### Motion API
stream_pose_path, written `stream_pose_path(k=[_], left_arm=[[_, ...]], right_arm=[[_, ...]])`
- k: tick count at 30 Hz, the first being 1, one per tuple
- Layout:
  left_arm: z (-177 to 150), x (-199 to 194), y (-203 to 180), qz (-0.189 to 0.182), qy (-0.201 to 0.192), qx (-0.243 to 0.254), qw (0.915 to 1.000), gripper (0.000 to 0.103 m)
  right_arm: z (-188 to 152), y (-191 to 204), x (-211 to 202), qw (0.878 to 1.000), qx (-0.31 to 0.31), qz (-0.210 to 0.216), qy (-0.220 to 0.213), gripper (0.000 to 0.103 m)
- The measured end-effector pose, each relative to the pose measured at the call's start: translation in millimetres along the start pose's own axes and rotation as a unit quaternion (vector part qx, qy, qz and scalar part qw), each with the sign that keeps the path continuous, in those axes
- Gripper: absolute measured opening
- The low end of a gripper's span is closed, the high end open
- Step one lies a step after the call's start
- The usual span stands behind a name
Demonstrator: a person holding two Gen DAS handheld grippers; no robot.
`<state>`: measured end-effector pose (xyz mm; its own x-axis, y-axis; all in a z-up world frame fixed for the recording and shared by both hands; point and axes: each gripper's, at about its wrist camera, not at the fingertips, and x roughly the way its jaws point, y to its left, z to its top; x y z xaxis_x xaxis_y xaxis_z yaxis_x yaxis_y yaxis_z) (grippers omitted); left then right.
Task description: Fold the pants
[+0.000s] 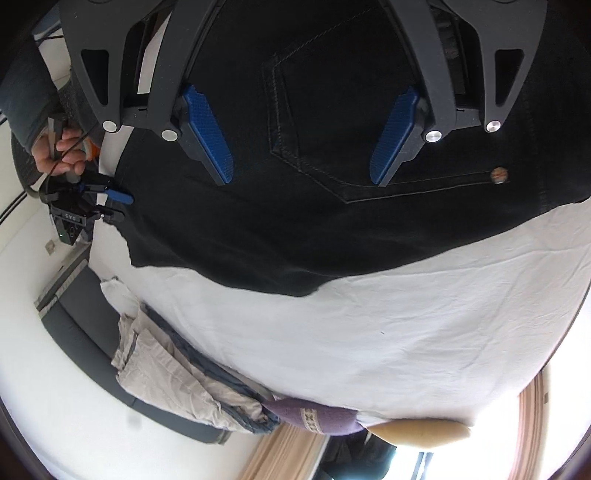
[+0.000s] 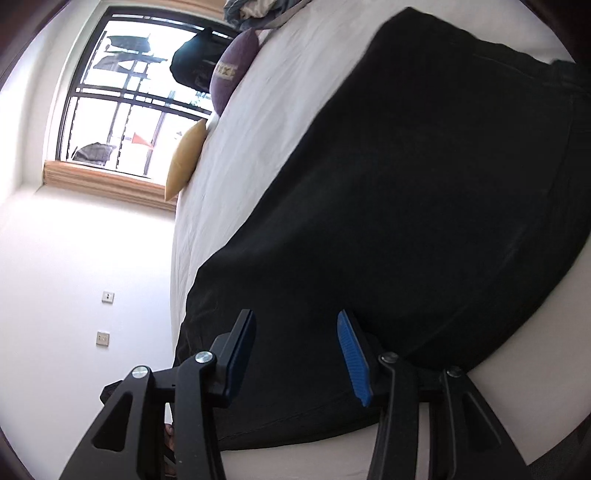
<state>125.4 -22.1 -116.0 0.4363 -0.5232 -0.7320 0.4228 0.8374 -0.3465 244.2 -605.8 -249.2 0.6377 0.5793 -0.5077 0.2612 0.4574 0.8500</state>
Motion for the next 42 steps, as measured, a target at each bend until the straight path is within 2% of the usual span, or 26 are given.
stream_pose_path(k=[3,6,8,10,13,15,19,23,32,42], left_arm=[[4,36,-12,0.003,0.046,0.004,0.999,0.076],[5,45,-18,0.008,0.047,0.009,0.9988,0.076],[3,49,-19,0.008,0.048,0.014,0.9987,0.077],[-1,50,-18,0.005,0.042,0.013,0.999,0.077],[-4,51,-18,0.002,0.035,0.013,0.9993,0.077],[-6,50,-18,-0.002,0.032,0.011,0.9994,0.077],[-10,48,-15,-0.013,0.027,0.003,0.9996,0.077],[-11,48,-14,-0.014,0.023,0.001,0.9996,0.077],[-12,47,-15,-0.002,0.024,0.01,0.9997,0.077],[-12,49,-13,0.001,0.027,0.011,0.9996,0.077]], right_arm=[[21,-43,-50,0.996,0.057,-0.005,-0.067,0.03],[35,-70,-109,0.983,0.101,-0.053,-0.145,0.03],[36,-73,-136,0.971,0.116,-0.086,-0.189,0.048],[31,-80,-159,0.969,0.12,-0.06,-0.209,0.049],[33,-79,-148,0.969,0.14,-0.03,-0.199,0.049],[32,-97,-161,0.969,0.158,-0.01,-0.189,0.049],[36,-111,-160,0.969,0.173,-0.011,-0.174,0.049],[34,-123,-162,0.962,0.2,0.012,-0.185,0.049],[48,-130,-154,0.956,0.211,0.041,-0.199,0.049],[59,-126,-144,0.958,0.195,0.05,-0.202,0.047]])
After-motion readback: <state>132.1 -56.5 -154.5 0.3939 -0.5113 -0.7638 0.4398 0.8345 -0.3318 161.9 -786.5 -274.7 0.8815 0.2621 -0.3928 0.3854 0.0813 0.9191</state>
